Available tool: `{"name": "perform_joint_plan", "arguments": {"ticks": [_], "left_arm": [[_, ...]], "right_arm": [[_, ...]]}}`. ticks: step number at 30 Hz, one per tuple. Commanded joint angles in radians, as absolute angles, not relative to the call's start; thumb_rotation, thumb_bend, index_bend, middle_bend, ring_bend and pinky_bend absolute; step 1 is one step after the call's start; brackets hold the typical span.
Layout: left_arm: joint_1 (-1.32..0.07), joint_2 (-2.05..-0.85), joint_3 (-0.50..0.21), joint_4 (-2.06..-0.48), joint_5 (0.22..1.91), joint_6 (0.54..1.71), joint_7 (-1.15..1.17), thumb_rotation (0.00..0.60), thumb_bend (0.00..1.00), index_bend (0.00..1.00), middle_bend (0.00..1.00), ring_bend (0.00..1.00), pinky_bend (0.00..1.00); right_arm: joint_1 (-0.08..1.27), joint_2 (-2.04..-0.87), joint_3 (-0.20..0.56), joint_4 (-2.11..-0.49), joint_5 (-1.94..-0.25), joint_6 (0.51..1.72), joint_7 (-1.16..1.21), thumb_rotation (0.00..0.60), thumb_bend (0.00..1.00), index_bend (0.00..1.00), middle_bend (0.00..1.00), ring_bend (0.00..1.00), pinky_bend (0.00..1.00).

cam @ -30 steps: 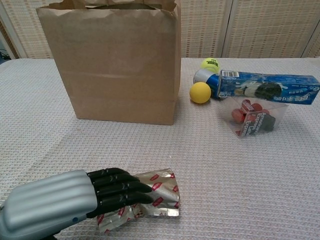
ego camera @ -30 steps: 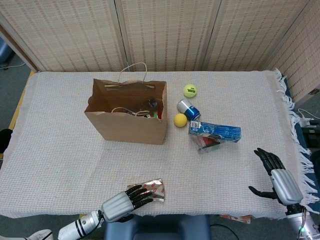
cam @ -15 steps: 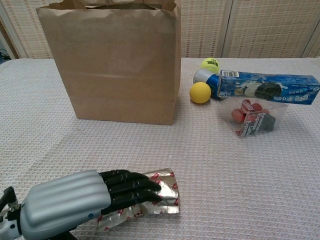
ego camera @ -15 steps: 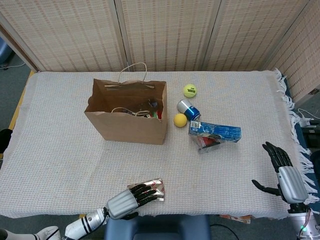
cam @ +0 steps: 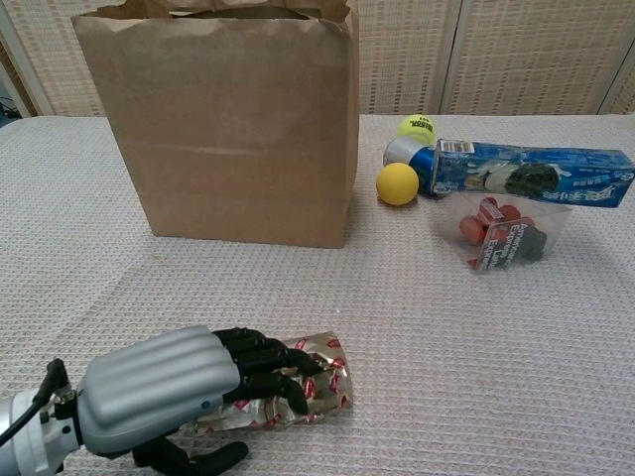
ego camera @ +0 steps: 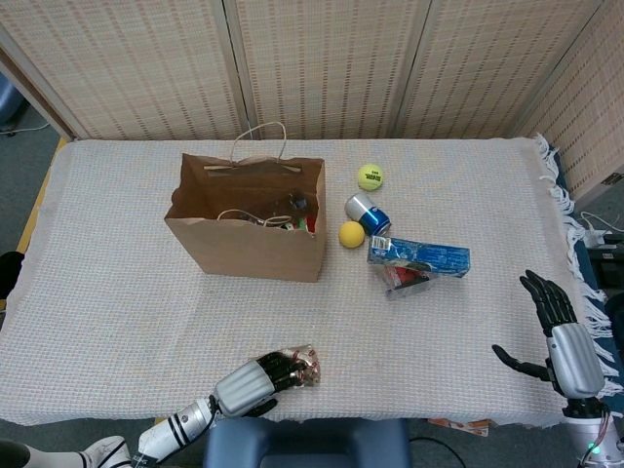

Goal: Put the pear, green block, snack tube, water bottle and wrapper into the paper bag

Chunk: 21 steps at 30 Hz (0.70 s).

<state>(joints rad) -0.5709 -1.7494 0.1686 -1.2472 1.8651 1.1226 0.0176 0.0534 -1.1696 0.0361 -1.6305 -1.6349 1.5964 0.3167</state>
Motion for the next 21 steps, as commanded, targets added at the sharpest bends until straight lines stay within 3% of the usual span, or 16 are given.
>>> {"name": "perform_joint_plan", "arguments": {"ticks": [1, 4, 7, 15, 21], "left_arm": [[-0.56, -1.766, 0.163, -1.227, 1.86, 1.144, 0.039, 0.6, 0.57, 0.56, 0.46, 0.44, 0.61], [-0.552, -1.771, 0.163, -1.217, 1.855, 1.159, 0.048, 0.6, 0.61, 0.68, 0.61, 0.58, 0.72], [-0.545, -1.769, 0.16, -1.213, 1.849, 1.178, 0.051, 0.6, 0.65, 0.73, 0.68, 0.64, 0.77], [-0.52, -1.744, 0.123, -1.214, 1.801, 1.234, 0.036, 0.6, 0.68, 0.76, 0.72, 0.73, 0.83], [-0.52, -1.717, 0.096, -1.212, 1.783, 1.259, 0.052, 0.6, 0.69, 0.76, 0.73, 0.73, 0.83]], "right_arm": [[0.054, -1.169, 0.035, -1.632, -1.638, 1.597, 0.326, 0.6, 0.06, 0.0, 0.0, 0.0, 0.0], [0.053, -1.171, 0.035, -1.629, -1.641, 1.602, 0.333, 0.6, 0.06, 0.0, 0.0, 0.0, 0.0], [0.053, -1.17, 0.034, -1.631, -1.643, 1.602, 0.342, 0.6, 0.07, 0.0, 0.0, 0.0, 0.0], [0.054, -1.17, 0.031, -1.633, -1.648, 1.604, 0.353, 0.6, 0.07, 0.0, 0.0, 0.0, 0.0], [0.054, -1.172, 0.033, -1.633, -1.647, 1.605, 0.354, 0.6, 0.07, 0.0, 0.0, 0.0, 0.0]]}}
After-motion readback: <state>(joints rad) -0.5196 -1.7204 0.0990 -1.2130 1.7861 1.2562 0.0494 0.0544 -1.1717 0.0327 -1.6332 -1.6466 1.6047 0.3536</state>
